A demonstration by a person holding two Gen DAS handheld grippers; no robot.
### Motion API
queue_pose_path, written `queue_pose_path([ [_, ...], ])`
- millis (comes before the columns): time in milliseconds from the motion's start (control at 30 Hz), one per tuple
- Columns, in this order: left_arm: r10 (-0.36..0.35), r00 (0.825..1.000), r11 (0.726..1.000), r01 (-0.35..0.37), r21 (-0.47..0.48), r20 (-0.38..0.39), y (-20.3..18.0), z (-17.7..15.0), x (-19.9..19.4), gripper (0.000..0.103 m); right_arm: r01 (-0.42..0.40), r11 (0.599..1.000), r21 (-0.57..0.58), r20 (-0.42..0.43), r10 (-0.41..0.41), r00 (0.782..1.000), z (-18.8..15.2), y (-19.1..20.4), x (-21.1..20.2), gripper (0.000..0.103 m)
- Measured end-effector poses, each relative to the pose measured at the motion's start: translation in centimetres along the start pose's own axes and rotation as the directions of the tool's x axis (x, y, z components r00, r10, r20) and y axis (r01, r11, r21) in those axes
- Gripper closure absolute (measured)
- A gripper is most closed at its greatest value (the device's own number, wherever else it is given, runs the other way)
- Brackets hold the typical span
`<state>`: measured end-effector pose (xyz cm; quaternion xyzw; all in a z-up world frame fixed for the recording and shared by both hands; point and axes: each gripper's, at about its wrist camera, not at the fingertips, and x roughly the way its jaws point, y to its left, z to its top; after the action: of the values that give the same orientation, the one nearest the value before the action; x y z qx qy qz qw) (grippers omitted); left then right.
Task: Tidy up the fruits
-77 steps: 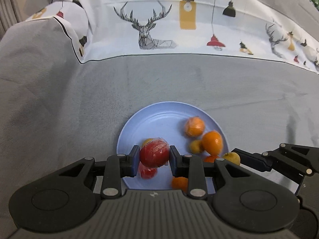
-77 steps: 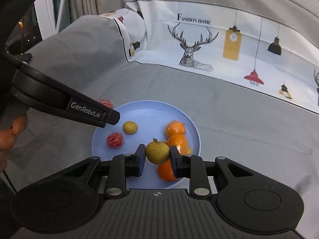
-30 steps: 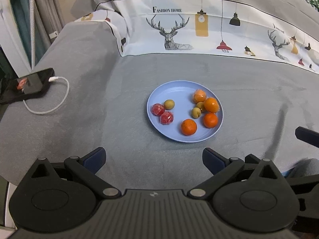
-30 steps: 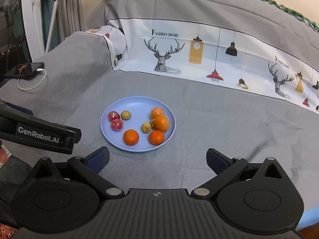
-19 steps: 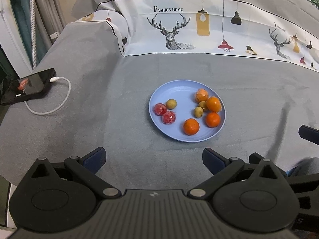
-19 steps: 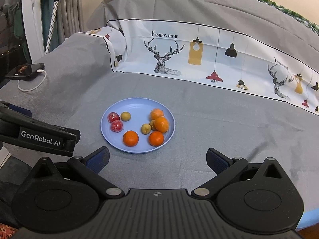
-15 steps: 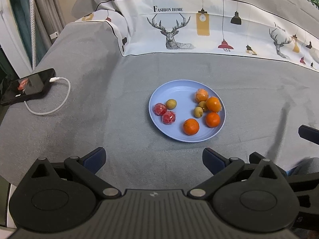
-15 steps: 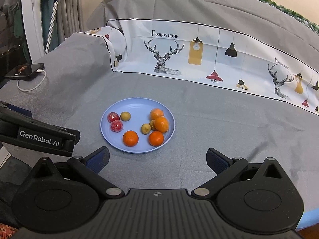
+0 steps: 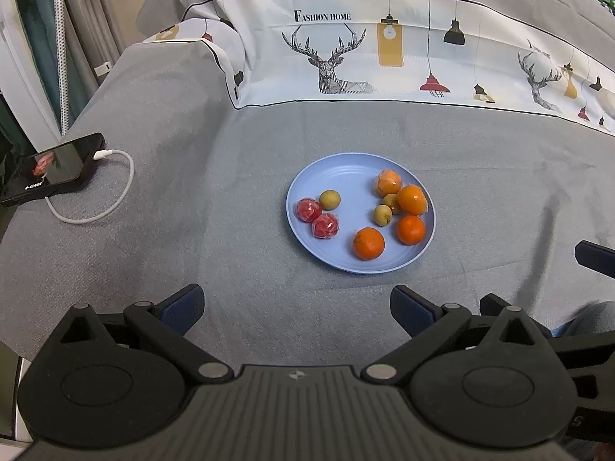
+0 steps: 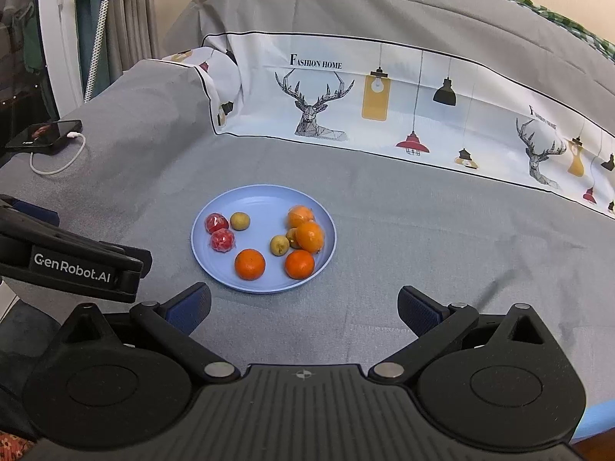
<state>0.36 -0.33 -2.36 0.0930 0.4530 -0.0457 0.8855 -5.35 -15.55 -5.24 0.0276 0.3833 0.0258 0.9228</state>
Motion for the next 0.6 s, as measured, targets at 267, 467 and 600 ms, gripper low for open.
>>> queue_pose_path([
  [267,0.002,1.000,1.000,-0.002,0.001,0.003,-0.01,0.00,-0.02,0.000,0.002,1.000,0.002,0.000,-0.002,1.000,-0.02,-0.02,0.03,0.001],
  [467,0.000,1.000,1.000,0.000,0.000,-0.001,0.10,0.03,0.11,0.000,0.001,1.000,0.002,-0.001,-0.001,1.000,0.00,-0.14,0.05,0.001],
  [600,0.001,1.000,1.000,-0.001,0.000,-0.002,0.08,0.03,0.13,0.000,0.000,1.000,0.003,-0.004,0.000,1.000,0.04,-0.10,0.11,0.001],
])
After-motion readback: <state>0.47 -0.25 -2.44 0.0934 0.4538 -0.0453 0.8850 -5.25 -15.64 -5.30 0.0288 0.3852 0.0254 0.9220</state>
